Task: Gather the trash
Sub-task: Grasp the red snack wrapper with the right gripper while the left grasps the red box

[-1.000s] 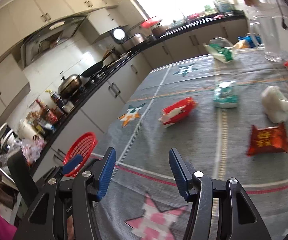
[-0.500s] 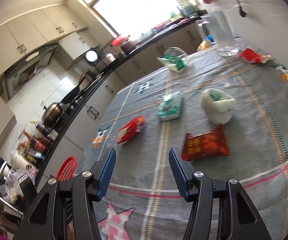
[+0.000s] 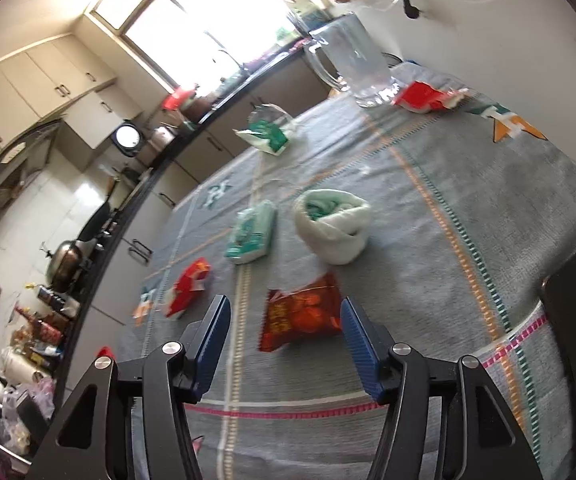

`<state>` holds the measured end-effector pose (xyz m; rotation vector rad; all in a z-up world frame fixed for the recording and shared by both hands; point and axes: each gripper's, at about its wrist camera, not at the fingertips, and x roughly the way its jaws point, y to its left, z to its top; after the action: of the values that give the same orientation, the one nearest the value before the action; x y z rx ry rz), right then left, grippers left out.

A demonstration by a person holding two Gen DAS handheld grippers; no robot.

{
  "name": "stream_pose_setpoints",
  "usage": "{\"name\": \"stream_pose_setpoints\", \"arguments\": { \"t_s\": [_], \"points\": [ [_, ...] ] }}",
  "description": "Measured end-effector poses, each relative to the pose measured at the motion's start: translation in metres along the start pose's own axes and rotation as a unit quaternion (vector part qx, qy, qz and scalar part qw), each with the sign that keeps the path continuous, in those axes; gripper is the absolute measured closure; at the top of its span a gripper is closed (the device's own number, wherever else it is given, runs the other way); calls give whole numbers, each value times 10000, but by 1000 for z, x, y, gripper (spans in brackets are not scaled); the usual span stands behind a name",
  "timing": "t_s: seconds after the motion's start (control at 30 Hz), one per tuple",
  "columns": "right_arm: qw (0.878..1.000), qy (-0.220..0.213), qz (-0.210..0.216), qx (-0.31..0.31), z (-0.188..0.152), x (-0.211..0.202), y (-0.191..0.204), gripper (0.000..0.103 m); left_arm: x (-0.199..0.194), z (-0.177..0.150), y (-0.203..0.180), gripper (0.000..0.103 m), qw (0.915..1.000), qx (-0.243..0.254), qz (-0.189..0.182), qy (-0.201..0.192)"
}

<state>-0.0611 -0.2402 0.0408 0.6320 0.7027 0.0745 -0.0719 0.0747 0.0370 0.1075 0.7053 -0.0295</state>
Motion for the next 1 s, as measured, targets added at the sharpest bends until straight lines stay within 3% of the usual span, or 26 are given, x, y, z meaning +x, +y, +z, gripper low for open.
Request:
{"name": "stream_pose_setpoints", "arguments": {
  "t_s": [0.33, 0.43, 0.5, 0.57, 0.63, 0.8, 0.93, 1.0],
  "points": [
    [9963, 352, -672, -411, -2, 39, 8, 39, -3, 0, -1, 46, 9999, 39, -127, -52],
    [9934, 469, -748, -727, -5, 49, 18, 38, -4, 4, -1, 45, 9994, 7, -339, 50],
    [9925, 549, -534, -950, -9, 50, 28, 38, -4, 11, 1, 45, 9986, -70, -514, 103],
    [9921, 712, -53, -1031, -12, 52, 33, 38, -5, 23, 3, 44, 9979, -124, -617, 120],
    [9917, 771, 250, -994, -12, 53, 32, 38, -4, 36, 3, 38, 9974, -112, -701, 121],
    [9961, 490, 172, -717, -7, 43, 17, 38, 13, 72, -22, 35, 9947, 353, -959, 131],
    [9986, 351, 237, -324, -2, 36, 5, 38, 43, 93, -58, 35, 9878, 1112, -1071, 188],
    [9991, 272, 276, -170, 0, 33, 0, 38, 60, 99, -72, 35, 9849, 1431, -959, 166]
  ]
}}
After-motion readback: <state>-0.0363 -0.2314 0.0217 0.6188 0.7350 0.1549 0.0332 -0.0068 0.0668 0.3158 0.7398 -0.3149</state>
